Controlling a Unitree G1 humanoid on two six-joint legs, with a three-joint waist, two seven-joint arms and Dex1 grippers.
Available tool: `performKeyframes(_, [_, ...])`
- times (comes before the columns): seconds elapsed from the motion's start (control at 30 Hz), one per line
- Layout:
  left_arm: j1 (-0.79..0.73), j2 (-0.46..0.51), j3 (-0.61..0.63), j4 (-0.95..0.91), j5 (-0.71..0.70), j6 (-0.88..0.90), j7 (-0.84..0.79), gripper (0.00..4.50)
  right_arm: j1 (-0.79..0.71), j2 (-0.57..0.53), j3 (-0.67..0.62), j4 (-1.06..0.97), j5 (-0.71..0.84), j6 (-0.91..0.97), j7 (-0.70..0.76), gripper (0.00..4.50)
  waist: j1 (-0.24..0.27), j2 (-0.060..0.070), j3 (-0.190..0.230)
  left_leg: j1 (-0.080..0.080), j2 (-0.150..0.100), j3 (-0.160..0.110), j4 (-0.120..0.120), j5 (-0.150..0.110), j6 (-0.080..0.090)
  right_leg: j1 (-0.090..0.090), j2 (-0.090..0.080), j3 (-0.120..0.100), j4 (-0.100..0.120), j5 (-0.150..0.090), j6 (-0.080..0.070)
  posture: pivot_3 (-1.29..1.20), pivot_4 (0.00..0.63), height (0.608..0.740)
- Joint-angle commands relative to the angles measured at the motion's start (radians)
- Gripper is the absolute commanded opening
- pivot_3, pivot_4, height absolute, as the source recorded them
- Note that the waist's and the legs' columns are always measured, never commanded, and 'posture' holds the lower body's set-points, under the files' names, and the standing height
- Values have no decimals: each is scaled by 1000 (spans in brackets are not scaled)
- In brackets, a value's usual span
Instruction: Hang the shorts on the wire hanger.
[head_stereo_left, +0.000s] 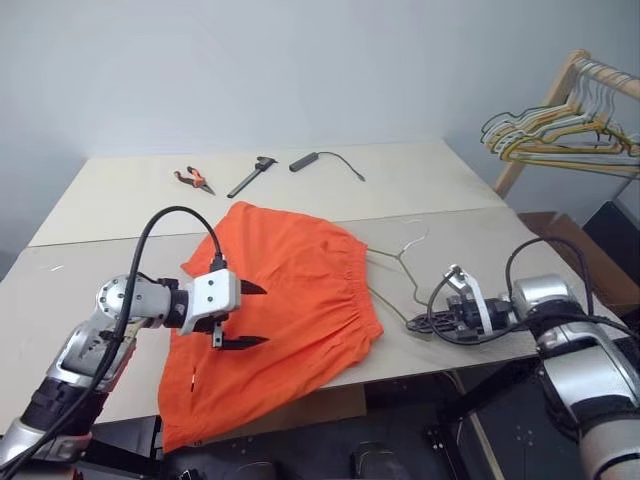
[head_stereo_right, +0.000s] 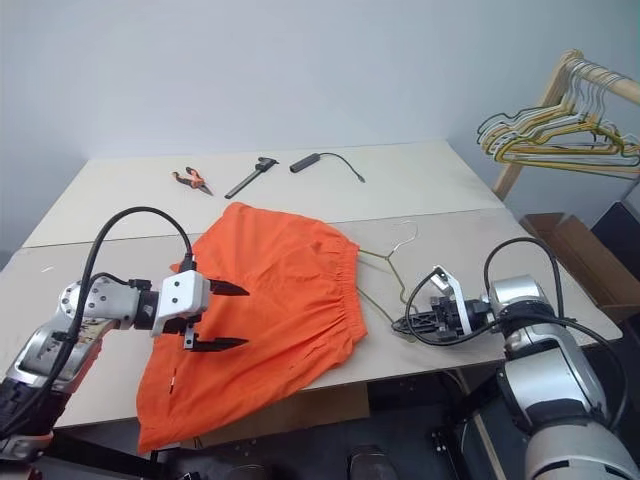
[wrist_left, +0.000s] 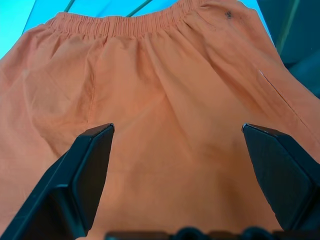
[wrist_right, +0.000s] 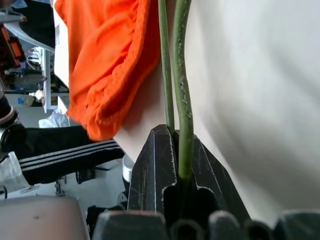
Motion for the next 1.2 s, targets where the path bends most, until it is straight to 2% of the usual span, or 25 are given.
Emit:
performKeyframes(0.03, [-18,2,11,3,-2,-26,6,4448,-64,7,-86,57,-18,-62,-28,0,1,0,0,0,0,0,0,0,0,0,0,0,0,0,0,-15,0,740])
performKeyframes(0.27, [-29,-5,15,19,4,-39,22,4448,-92,10,-223,27,-29,-196,-133,0,1,0,0,0,0,0,0,0,0,0,0,0,0,0,0,-20,0,740])
performKeyframes(0.5, [-121,-42,24,95,17,-63,69,4448,106,22,-257,-384,-71,-508,-254,0,3,0,0,0,0,-1,0,0,0,-1,-1,0,2,0,0,-38,0,740])
performKeyframes(0.67, [-268,-108,44,205,11,-93,121,4448,217,41,-264,-644,-91,-622,-364,0,0,0,0,0,-1,-2,1,0,0,-2,-1,0,6,0,0,-50,0,740])
performKeyframes(0.73, [-357,-139,50,265,8,-97,143,4448,223,43,-252,-710,-119,-637,-416,0,-1,0,0,0,-1,-2,2,0,0,-2,-1,0,7,0,0,-58,0,740])
performKeyframes(0.83, [-458,-162,61,344,-8,-111,129,4448,212,25,-229,-766,-134,-605,-417,0,-4,0,0,0,-1,-2,3,0,0,-2,-1,0,7,0,0,-63,0,740])
performKeyframes(1.0, [-709,-157,57,600,-14,-174,-2,4448,193,5,-194,-854,-161,-623,-406,0,-8,0,0,-2,-1,-1,3,0,0,-3,0,-1,7,0,0,-69,0,740])
performKeyframes(1.2, [-859,-157,-4,826,57,-256,-146,4448,183,16,-154,-924,-190,-608,-427,0,-28,0,0,-3,-1,-1,3,0,0,-3,0,0,6,0,1,-82,0,740])
